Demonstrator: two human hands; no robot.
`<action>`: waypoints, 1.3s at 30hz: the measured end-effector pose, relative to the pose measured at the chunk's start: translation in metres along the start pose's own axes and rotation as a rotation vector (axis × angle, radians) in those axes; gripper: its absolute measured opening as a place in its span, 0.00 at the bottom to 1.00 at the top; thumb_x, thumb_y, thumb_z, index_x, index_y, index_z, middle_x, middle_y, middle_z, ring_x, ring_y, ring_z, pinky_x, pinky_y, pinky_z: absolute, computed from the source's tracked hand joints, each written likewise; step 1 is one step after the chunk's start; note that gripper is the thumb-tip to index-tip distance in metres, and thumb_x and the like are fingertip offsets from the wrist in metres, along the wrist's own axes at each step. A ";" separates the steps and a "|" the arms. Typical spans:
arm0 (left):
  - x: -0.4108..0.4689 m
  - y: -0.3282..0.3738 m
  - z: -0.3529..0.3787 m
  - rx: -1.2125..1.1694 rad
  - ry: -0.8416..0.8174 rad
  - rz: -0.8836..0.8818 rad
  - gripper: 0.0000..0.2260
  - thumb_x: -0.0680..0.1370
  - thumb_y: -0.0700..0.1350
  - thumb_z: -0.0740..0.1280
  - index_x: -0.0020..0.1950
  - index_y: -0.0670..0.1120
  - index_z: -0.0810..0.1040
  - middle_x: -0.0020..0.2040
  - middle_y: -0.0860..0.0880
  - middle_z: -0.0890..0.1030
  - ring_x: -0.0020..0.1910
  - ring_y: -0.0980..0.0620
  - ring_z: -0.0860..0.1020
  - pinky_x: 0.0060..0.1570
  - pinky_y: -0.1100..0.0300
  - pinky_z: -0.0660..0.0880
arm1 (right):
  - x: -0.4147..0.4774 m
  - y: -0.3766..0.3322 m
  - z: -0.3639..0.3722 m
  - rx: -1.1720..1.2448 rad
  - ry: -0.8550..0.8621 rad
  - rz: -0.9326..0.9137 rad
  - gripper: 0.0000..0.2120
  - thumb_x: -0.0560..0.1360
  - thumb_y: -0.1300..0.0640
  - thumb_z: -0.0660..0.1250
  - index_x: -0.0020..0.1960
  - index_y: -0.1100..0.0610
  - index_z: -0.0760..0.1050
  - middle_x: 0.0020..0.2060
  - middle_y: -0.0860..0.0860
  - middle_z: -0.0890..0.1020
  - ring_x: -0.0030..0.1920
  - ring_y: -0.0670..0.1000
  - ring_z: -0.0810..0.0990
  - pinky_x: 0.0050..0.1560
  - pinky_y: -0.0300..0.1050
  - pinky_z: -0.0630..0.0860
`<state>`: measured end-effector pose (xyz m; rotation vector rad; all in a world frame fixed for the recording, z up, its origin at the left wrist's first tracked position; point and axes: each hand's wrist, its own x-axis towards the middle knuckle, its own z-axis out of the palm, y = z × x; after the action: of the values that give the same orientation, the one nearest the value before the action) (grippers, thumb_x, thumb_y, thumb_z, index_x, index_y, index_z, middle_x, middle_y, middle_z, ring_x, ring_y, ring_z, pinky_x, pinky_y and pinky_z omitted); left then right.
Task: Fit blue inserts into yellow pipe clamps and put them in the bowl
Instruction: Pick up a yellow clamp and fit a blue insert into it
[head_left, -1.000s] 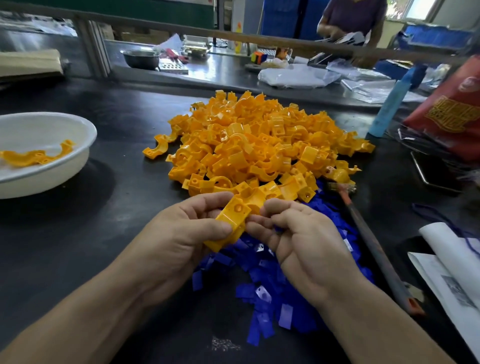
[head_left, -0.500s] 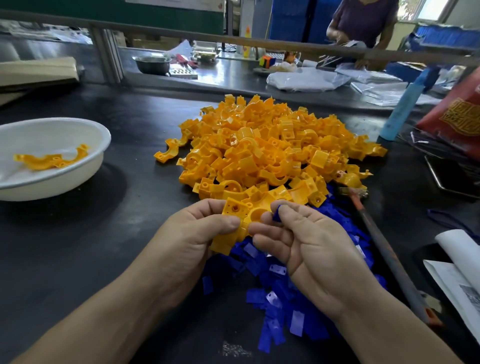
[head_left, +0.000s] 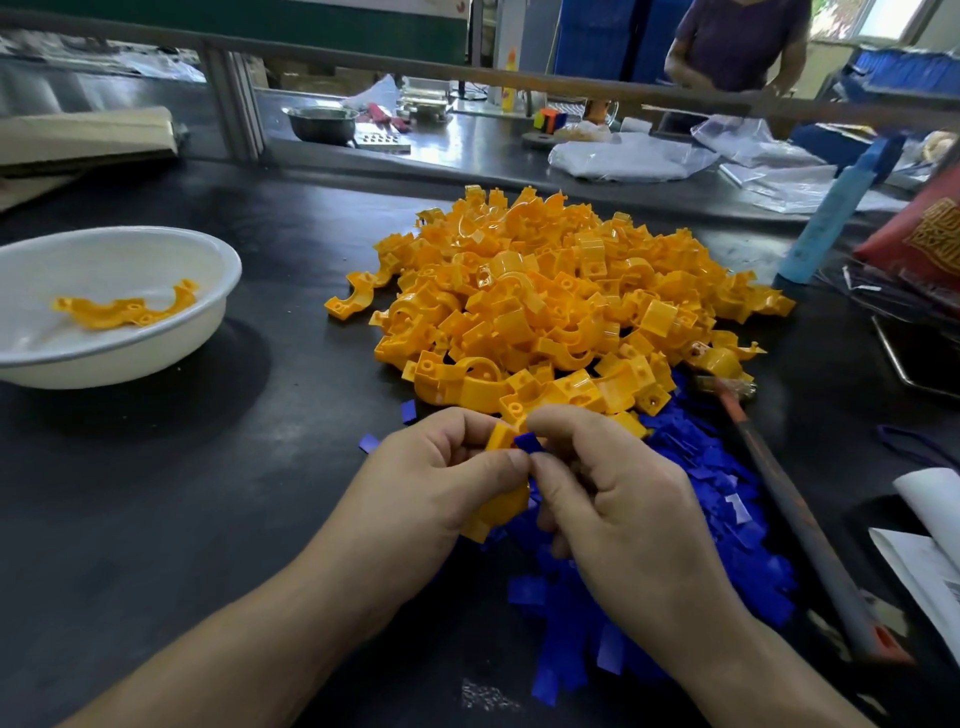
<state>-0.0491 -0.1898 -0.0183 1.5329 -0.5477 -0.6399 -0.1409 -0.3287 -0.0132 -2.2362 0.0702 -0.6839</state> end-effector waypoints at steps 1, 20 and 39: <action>0.000 0.000 0.000 0.005 0.001 0.004 0.12 0.68 0.58 0.71 0.49 0.56 0.83 0.45 0.49 0.86 0.44 0.50 0.85 0.42 0.55 0.81 | 0.000 0.000 -0.001 0.031 0.002 0.012 0.08 0.76 0.51 0.63 0.53 0.42 0.75 0.38 0.42 0.78 0.38 0.46 0.80 0.33 0.35 0.77; -0.001 0.002 0.001 -0.024 -0.037 0.033 0.14 0.70 0.58 0.66 0.50 0.55 0.83 0.47 0.47 0.86 0.48 0.45 0.84 0.44 0.53 0.80 | 0.006 -0.001 -0.007 0.673 -0.089 0.328 0.06 0.71 0.52 0.68 0.47 0.47 0.82 0.42 0.50 0.84 0.41 0.49 0.84 0.40 0.39 0.80; -0.003 0.006 0.007 -0.018 -0.008 0.028 0.13 0.70 0.56 0.66 0.48 0.53 0.84 0.43 0.45 0.85 0.40 0.50 0.83 0.39 0.57 0.77 | -0.001 0.000 -0.004 0.500 0.001 0.228 0.07 0.75 0.60 0.69 0.50 0.50 0.80 0.44 0.49 0.82 0.44 0.48 0.82 0.41 0.39 0.80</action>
<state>-0.0561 -0.1928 -0.0119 1.5035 -0.5672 -0.6281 -0.1437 -0.3307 -0.0117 -1.7162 0.1366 -0.5100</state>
